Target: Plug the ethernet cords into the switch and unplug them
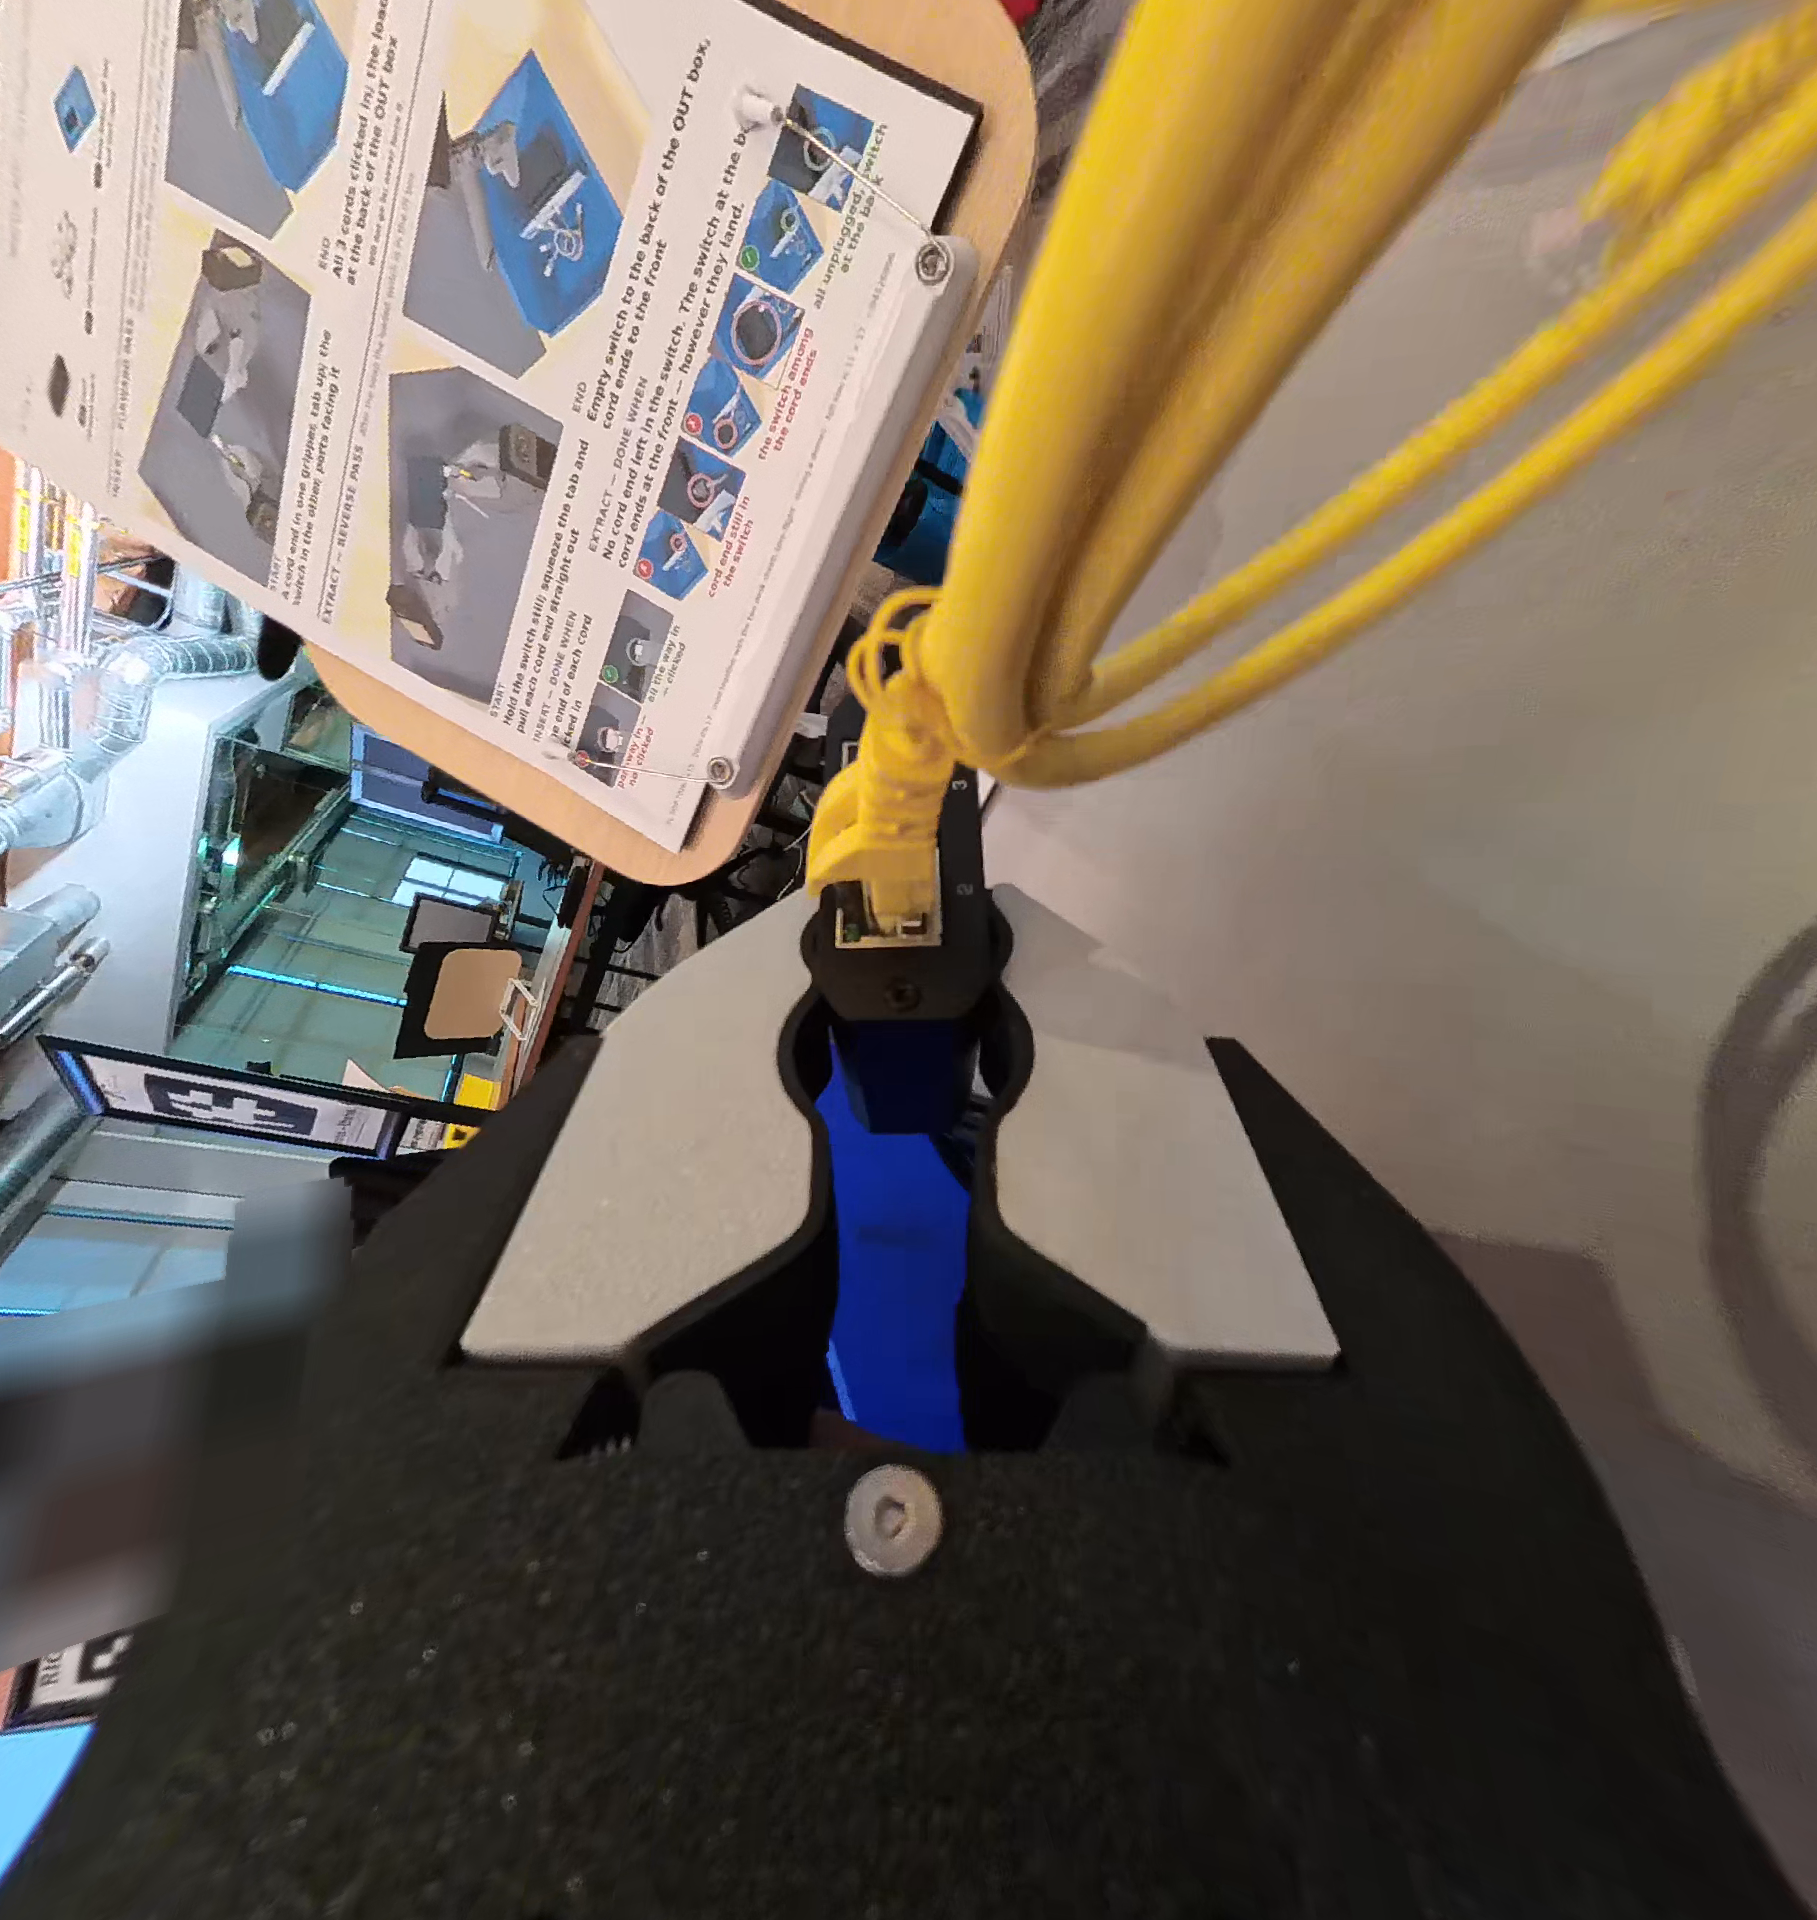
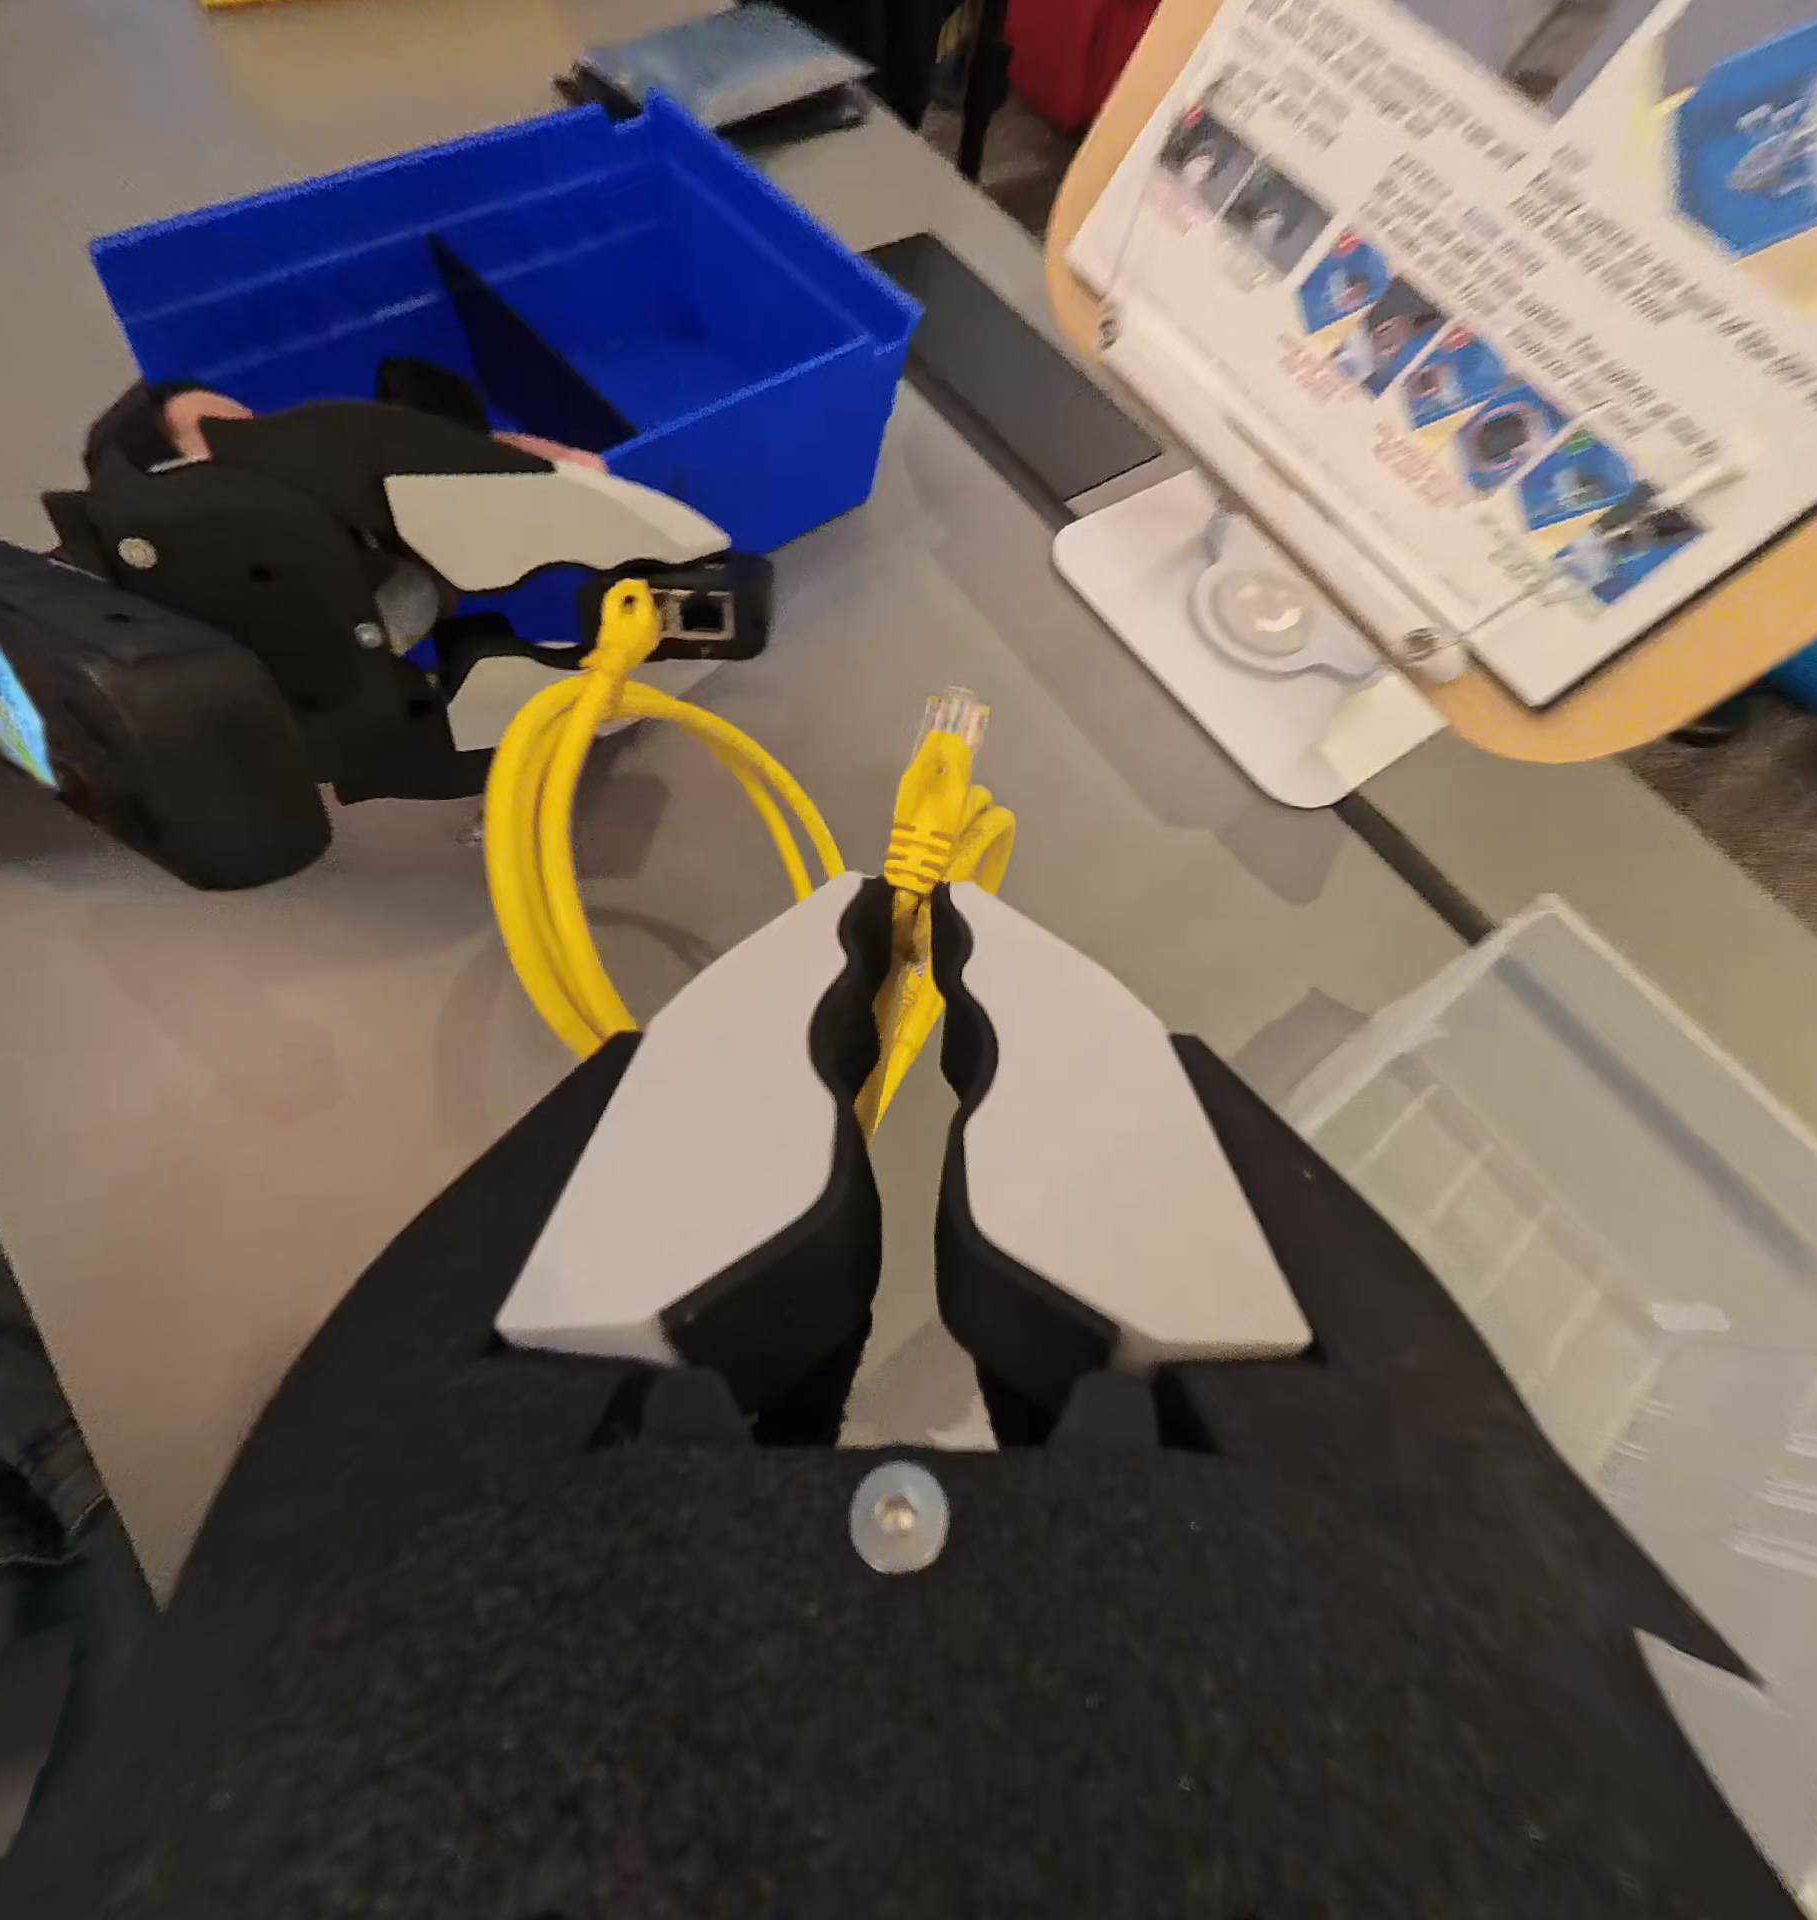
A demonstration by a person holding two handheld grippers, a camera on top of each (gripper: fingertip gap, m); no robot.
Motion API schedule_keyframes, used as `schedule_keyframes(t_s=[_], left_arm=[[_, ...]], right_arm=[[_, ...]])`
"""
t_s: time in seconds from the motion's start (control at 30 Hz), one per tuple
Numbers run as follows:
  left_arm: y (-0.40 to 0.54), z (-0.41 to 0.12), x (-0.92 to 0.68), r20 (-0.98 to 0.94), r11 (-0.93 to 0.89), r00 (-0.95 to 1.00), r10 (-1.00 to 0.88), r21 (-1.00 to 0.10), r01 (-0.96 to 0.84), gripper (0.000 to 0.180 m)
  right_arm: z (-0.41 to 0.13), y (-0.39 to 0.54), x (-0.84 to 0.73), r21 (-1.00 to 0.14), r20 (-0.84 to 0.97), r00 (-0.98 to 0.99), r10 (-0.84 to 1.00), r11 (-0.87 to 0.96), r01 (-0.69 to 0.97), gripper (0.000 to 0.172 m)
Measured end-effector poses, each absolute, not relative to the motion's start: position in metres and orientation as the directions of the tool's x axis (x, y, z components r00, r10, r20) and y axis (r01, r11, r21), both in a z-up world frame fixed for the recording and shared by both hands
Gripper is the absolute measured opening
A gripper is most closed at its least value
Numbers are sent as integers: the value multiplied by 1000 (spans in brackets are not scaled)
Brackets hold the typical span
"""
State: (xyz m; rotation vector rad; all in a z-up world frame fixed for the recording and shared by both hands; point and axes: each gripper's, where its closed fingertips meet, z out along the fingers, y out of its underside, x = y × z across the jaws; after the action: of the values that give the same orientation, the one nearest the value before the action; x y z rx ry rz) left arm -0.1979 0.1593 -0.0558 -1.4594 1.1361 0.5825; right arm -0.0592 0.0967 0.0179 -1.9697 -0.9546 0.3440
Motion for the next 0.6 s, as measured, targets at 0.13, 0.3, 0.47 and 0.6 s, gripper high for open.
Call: schedule_keyframes(t_s=[0.13,0.3,0.47,0.6], left_arm=[[158,-52,-197,-846,124,424,-324,-482,-867,24],[152,-51,-190,-781,129,485,-394,-569,-812,24],[150,-53,-187,-733,132,502,-458,-615,-778,24],[141,-57,-176,-702,158,474,-532,-632,-758,24]], right_arm=[[51,104,-22,-848,158,726,669,-284,447,7],[73,113,49,-889,149,837,527,-299,347,7],[44,113,115,-772,320,830,456,-383,508,7],[-13,109,131,-455,495,564,661,-356,816,7]])
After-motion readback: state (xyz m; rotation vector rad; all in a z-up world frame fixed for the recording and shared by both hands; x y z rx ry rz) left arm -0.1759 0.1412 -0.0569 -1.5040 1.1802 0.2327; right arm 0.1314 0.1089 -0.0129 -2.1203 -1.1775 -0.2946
